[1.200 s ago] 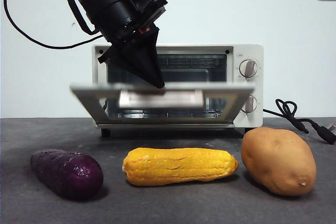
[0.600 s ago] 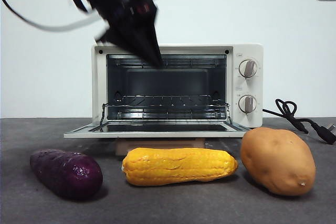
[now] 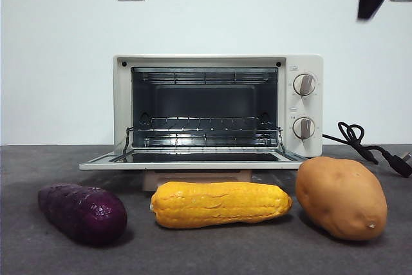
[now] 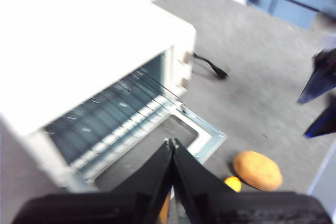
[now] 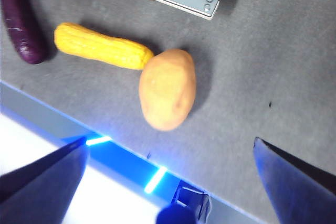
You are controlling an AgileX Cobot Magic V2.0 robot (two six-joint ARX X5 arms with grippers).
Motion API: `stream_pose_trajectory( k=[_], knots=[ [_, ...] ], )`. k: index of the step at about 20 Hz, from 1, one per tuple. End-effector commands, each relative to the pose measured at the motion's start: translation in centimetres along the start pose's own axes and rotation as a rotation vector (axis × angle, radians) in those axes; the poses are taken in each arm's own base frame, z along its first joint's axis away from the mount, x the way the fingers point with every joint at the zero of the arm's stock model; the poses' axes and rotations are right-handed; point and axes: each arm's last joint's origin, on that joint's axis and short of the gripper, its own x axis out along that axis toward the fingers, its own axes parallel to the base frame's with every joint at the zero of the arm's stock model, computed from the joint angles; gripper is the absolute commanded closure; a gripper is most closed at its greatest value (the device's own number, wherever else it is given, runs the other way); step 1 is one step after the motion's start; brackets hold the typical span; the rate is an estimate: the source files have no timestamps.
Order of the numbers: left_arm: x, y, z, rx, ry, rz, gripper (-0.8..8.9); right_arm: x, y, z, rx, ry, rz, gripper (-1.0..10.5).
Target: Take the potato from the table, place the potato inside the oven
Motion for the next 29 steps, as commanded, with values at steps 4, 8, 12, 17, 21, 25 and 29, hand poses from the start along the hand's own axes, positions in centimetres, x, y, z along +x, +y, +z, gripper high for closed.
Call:
stream_pose_trajectory(
  k=[4,8,12,17,21,25,29],
  knots=[
    [-2.7,-0.6,-0.6,-0.004,-0.024,0.041,8.21,5.1,-0.3,-0.7,0.034,0.091,-0.004,2.6],
    [-3.4,-0.7,-0.8,-0.005,-0.022,0.049,8.21,7.8,-0.1,-1.6,0.04,0.089,0.005,2.6],
    [-3.3,-0.7,-0.9,-0.012,-0.01,0.054,8.21,8.8,0.3,-1.6,0.043,0.054,0.013,2.6],
    [-3.3,-0.7,-0.9,-0.021,-0.009,0.051,8.21,10.5,0.8,-1.0,0.023,0.058,-0.049,2.6],
    [-3.3,-0.8,-1.1,-0.024,0.006,0.05,8.21,12.8,1.0,-0.5,0.015,0.103,-0.047,2.7],
    [-3.3,-0.8,-1.2,-0.026,0.013,0.051,8.21,13.8,0.9,-0.4,0.019,0.124,-0.049,6.9],
    [-3.3,-0.8,-1.2,-0.024,0.015,0.052,8.21,13.9,0.9,-0.4,0.02,0.133,-0.05,9.6]
  ],
)
